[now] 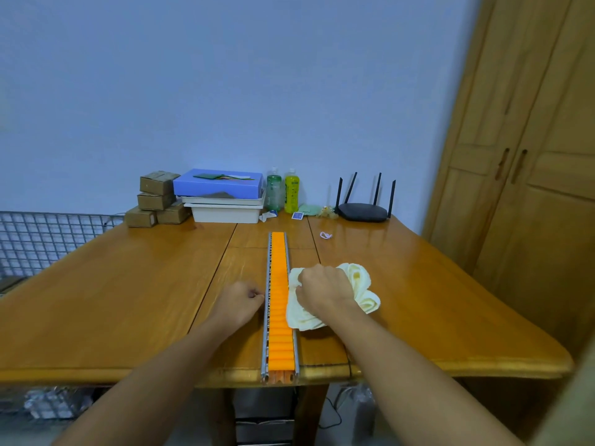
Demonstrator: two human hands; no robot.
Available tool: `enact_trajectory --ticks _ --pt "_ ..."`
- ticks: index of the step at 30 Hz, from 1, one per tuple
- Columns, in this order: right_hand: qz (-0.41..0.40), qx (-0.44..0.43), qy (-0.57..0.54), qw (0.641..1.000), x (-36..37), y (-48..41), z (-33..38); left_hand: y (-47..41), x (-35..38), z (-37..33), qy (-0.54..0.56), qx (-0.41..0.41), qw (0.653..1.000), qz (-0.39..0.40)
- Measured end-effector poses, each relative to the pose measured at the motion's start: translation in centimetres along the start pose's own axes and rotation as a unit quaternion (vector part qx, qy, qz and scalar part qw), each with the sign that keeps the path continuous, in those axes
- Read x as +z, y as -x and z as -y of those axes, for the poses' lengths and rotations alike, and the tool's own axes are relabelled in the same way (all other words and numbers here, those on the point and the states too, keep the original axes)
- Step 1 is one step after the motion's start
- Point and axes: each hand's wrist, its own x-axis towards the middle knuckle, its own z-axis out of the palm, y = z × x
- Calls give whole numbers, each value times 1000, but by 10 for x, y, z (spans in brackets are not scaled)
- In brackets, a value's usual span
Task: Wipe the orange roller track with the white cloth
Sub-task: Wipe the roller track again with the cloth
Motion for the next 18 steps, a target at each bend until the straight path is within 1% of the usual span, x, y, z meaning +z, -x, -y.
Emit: enact_trajectory --ticks 4,8,11,15,18 --pt "-22 21 -45 999 -14 11 11 16 -3 -1 -3 -6 1000 4" --pt "-30 19 -79 996 -23 23 31 33 -6 -2 -39 17 999 -8" --pt "-14 20 -108 994 -21 36 42 46 -11 -1 -101 65 993 4" --pt "-3 27 -131 991 -12 60 51 61 -12 5 -222 151 963 7" --pt "-16 22 -135 990 -10 74 50 70 -9 2 -246 175 953 -7"
